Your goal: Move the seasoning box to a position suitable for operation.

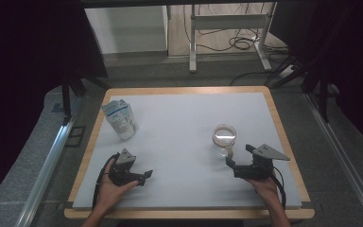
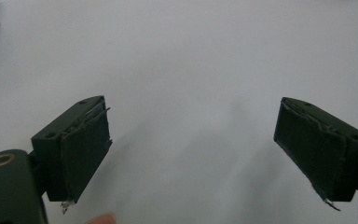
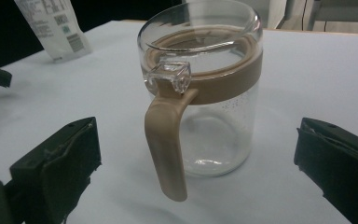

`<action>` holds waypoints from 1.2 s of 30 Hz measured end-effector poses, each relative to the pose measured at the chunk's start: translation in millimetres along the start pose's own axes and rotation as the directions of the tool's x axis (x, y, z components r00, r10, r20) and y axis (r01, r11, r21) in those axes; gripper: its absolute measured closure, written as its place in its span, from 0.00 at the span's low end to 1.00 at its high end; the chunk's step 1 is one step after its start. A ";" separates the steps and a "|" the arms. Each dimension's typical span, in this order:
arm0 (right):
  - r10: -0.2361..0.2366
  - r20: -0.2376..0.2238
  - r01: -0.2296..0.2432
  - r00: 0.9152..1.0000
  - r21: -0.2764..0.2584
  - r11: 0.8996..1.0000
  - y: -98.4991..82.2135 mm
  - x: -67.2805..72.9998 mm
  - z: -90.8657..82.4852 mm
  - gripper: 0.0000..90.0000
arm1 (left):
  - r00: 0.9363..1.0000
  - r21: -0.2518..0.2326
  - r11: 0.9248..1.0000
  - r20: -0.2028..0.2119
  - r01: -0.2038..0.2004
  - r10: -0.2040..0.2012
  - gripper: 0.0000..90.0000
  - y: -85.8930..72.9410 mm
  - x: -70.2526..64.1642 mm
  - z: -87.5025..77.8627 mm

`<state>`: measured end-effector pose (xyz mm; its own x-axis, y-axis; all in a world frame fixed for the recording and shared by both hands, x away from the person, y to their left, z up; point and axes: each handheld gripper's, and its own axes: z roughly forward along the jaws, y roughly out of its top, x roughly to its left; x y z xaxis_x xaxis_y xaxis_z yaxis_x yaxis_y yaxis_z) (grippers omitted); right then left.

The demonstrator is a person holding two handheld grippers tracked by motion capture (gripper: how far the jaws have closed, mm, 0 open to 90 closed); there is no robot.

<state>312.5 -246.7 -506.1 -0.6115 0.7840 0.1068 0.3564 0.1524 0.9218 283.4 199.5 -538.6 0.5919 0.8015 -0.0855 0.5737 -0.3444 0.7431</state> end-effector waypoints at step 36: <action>0.026 0.061 -0.026 0.998 0.001 1.000 18.8 16.7 -6.0 0.01 | 0.998 -0.070 0.996 0.030 0.055 -0.053 0.19 -2.1 0.6 -27.7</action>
<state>304.8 -234.3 -484.8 -0.5580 0.8228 0.1075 0.3724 0.1326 0.9185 266.9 214.2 -521.7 0.5775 0.8035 -0.1444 0.5643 -0.2651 0.7818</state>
